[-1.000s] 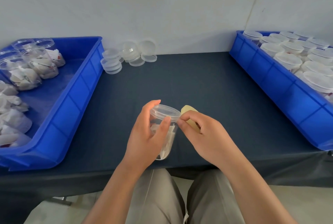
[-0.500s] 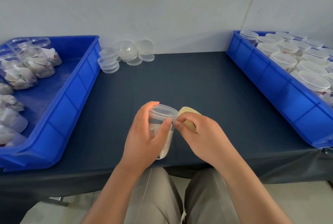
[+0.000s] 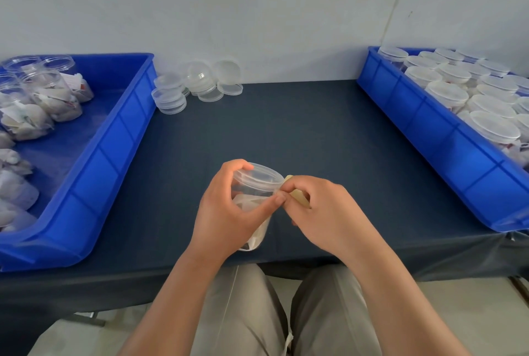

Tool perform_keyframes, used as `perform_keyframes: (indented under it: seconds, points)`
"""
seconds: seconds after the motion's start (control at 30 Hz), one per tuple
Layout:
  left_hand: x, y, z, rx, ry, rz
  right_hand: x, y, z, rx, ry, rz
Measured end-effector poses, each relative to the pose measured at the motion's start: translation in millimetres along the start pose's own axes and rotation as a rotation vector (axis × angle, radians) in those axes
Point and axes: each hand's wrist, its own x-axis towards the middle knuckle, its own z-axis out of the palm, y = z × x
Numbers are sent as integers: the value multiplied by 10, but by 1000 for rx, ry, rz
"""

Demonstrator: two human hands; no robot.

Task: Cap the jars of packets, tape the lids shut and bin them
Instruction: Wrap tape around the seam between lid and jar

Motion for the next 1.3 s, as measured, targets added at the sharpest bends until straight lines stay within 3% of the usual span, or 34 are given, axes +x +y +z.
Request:
perform_keyframes:
  seconds: [0.37, 0.83, 1.07, 1.3]
  points:
    - [30, -45, -80, -48, -10, -16, -3, -10, -7, 7, -18, 22]
    - [68, -104, -138, 158, -9, 92, 30, -40, -34, -15, -52, 3]
    - [81, -68, -140, 79, 8, -11, 63, -39, 19, -31, -36, -18]
    - [119, -131, -184, -56, -60, -132, 40, 88, -156, 8, -205, -124]
